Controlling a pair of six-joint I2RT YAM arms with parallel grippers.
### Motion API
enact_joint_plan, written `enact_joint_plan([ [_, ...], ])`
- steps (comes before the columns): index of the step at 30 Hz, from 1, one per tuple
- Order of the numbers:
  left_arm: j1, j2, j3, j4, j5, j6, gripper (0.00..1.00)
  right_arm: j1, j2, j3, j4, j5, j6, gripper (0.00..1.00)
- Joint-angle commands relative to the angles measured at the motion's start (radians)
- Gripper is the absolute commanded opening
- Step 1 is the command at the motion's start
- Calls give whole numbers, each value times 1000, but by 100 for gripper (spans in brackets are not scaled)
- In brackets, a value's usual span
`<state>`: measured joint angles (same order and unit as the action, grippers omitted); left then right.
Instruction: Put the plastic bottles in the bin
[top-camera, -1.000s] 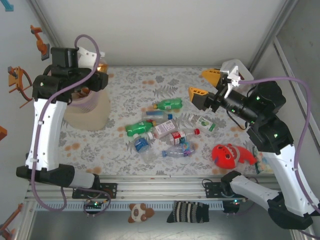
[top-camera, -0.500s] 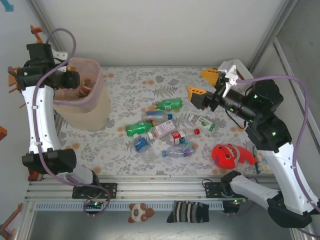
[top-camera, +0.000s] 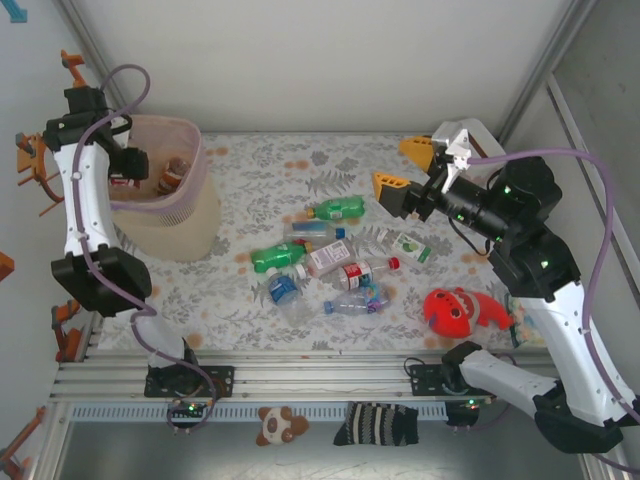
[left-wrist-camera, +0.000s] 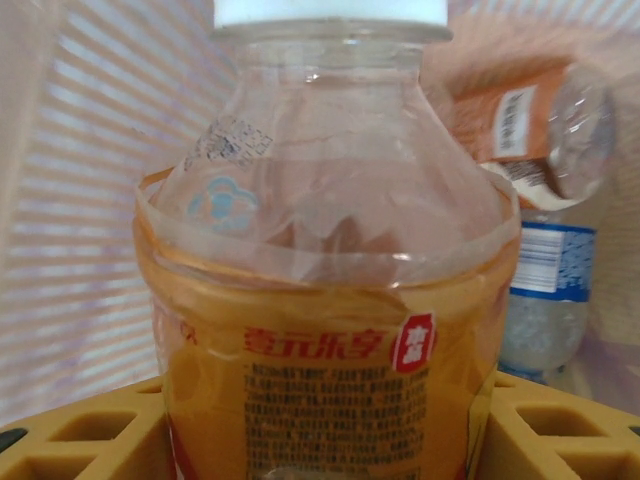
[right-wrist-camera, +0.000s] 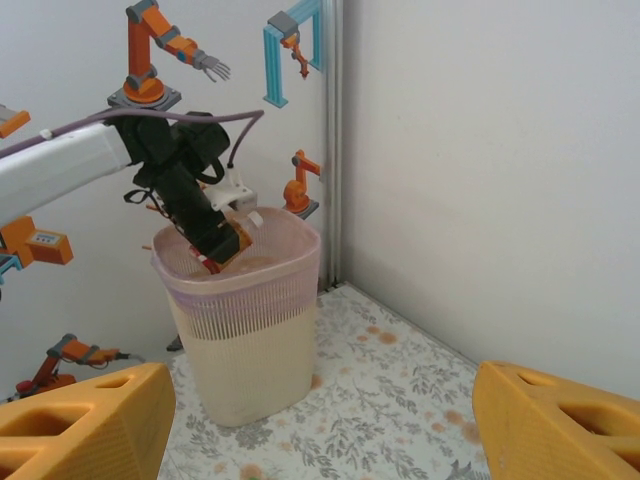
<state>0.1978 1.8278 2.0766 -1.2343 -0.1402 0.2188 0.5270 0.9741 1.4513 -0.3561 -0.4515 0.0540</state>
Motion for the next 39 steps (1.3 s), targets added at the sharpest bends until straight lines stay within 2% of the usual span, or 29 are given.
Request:
enact_joint_plan([
  [1, 12, 33, 12, -55, -38, 13, 62, 5, -5, 19, -1, 7, -17, 77],
  [11, 14, 67, 13, -55, 36, -5, 82, 5, -25, 2, -3, 31, -16, 77],
  [15, 14, 47, 37, -55, 78, -15, 86, 5, -39, -9, 4, 44, -11, 77],
  [30, 14, -69, 78, -55, 274, -64, 87, 5, -47, -13, -57, 71, -19, 77],
  [39, 14, -202, 50, -21, 482, -113, 85, 4, 14, 17, -215, 119, -13, 76],
])
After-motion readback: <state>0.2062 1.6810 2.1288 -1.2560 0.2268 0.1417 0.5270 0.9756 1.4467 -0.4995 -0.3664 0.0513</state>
